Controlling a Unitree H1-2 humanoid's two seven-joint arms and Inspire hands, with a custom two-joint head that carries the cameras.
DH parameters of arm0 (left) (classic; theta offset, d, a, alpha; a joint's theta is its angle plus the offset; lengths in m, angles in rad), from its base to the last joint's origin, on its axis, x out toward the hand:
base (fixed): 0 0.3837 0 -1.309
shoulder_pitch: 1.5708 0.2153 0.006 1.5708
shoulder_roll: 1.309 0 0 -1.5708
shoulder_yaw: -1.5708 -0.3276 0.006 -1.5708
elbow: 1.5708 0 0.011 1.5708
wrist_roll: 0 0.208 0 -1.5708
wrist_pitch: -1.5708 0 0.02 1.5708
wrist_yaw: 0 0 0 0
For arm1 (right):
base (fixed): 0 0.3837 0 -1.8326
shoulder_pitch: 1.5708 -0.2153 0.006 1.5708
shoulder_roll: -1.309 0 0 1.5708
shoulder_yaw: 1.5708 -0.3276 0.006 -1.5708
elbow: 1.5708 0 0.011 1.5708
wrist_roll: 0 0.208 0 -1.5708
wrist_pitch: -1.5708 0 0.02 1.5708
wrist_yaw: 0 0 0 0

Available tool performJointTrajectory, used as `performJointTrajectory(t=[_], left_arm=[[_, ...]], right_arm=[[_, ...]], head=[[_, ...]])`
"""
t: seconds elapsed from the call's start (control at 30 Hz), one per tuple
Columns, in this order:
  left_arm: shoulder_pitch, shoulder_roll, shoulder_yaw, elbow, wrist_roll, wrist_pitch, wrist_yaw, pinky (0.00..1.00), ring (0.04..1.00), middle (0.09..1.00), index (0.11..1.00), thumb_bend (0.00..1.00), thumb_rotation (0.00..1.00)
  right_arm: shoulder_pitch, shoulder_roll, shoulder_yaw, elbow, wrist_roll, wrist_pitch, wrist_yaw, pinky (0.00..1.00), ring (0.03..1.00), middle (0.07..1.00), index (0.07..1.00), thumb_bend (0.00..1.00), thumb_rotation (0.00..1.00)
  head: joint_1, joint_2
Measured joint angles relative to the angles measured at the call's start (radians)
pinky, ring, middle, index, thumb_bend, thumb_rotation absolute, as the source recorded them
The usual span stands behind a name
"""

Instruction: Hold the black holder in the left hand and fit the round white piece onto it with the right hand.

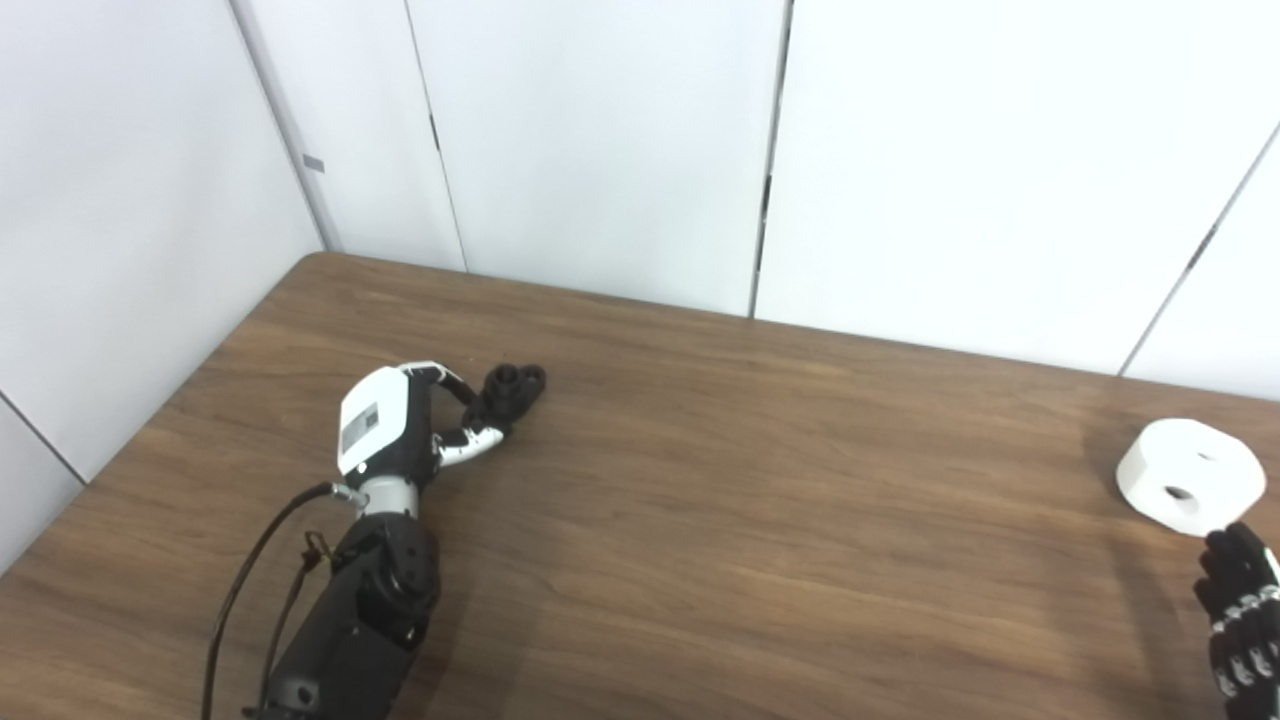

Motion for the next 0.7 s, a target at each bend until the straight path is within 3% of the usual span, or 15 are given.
performJointTrajectory(t=[0.23, 0.4, 0.7], left_arm=[[0.057, -0.020, -0.019, -0.132, 0.011, 0.035, -0.075, 0.80, 0.881, 0.808, 0.488, 0.51, 0.05], [0.104, -0.031, -0.052, -0.225, 0.012, 0.025, -0.131, 0.77, 0.862, 0.804, 0.488, 0.51, 0.05], [0.176, -0.039, -0.122, -0.330, -0.016, -0.092, -0.238, 0.79, 0.857, 0.811, 0.488, 0.51, 0.04]], right_arm=[[0.002, 0.002, 0.000, -0.005, -0.007, 0.014, 0.000, 1.00, 0.989, 0.964, 0.961, 0.64, 0.93], [0.003, 0.005, 0.000, -0.006, -0.017, 0.014, 0.000, 1.00, 0.984, 0.964, 0.961, 0.65, 0.93], [0.008, 0.019, 0.002, -0.018, -0.036, 0.020, -0.005, 1.00, 0.984, 0.956, 0.953, 0.66, 0.92]], head=[[-0.009, 0.000], [-0.020, 0.000], [-0.038, 0.003]])
